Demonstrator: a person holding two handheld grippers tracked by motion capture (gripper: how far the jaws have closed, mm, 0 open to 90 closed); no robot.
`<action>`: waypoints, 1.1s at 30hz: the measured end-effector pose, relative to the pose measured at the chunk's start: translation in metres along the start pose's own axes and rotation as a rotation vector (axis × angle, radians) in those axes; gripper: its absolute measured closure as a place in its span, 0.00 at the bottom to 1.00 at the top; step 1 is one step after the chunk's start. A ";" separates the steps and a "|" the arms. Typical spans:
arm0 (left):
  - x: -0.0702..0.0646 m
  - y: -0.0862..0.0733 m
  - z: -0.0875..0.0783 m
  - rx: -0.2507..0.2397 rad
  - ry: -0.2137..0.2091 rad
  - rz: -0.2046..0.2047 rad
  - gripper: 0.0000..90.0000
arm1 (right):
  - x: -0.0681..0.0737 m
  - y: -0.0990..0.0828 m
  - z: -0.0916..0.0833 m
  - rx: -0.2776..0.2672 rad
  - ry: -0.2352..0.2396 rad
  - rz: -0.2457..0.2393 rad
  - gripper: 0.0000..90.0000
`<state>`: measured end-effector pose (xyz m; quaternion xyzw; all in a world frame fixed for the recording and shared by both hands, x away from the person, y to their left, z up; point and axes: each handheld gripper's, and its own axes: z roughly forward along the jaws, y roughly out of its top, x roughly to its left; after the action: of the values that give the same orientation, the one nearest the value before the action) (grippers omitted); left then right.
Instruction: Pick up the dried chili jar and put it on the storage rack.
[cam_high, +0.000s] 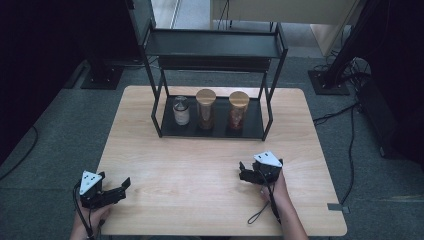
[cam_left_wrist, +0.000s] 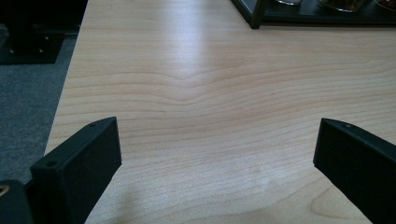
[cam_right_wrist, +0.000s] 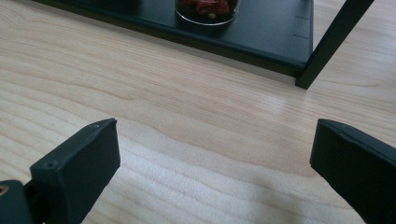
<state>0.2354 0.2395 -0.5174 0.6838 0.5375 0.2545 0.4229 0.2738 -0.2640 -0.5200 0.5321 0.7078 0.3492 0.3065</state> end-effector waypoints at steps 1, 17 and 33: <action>0.000 0.000 0.000 0.000 0.000 0.000 0.01 | 0.000 0.000 0.000 0.000 0.000 0.000 0.02; 0.000 0.000 0.000 0.001 0.005 0.001 0.01 | -0.003 -0.011 -0.015 -0.027 -0.010 0.002 0.02; -0.001 0.000 0.000 0.003 0.009 0.007 0.01 | -0.008 -0.019 -0.026 -0.029 0.006 -0.014 0.02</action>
<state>0.2353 0.2385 -0.5172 0.6850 0.5373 0.2584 0.4187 0.2444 -0.2792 -0.5200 0.5214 0.7074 0.3589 0.3146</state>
